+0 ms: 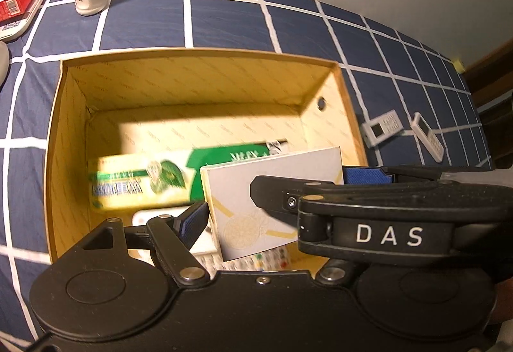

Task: Organize objects
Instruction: 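Lift the white booklet with the right tool and carry it over the cardboard box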

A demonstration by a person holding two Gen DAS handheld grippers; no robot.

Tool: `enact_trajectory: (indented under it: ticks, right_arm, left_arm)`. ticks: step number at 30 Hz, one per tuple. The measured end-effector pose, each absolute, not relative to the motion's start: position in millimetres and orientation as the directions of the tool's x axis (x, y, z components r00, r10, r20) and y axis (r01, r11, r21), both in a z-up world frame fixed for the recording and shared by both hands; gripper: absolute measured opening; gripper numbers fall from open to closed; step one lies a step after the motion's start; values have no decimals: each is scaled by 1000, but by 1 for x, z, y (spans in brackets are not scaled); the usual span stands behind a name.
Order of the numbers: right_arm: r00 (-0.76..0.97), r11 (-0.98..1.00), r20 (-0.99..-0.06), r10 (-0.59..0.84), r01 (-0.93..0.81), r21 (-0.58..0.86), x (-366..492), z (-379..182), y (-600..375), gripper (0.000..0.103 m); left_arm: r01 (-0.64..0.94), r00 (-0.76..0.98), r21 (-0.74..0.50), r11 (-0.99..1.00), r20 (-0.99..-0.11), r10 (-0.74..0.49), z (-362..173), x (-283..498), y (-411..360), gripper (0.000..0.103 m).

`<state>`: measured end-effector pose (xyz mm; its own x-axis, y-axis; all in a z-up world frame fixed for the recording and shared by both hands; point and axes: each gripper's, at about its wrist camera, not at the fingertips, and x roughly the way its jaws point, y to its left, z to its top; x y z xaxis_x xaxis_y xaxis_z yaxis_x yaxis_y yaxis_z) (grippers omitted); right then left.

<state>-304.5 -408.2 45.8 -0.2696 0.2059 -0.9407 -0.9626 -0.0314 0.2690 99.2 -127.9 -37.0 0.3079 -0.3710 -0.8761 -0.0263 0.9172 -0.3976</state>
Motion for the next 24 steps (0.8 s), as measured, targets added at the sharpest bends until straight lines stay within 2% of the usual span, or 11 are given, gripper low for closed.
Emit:
enact_trajectory:
  ticks: [14, 24]
  right_arm:
    - [-283, 32, -941, 184, -955, 293, -312, 0, -334, 71]
    - [-297, 70, -943, 150, -948, 310, -311, -36, -310, 71]
  left_arm:
    - [-1, 235, -376, 926, -901, -366, -71, 174, -100, 73]
    - [-6, 174, -366, 930, -917, -360, -101, 199, -90, 73]
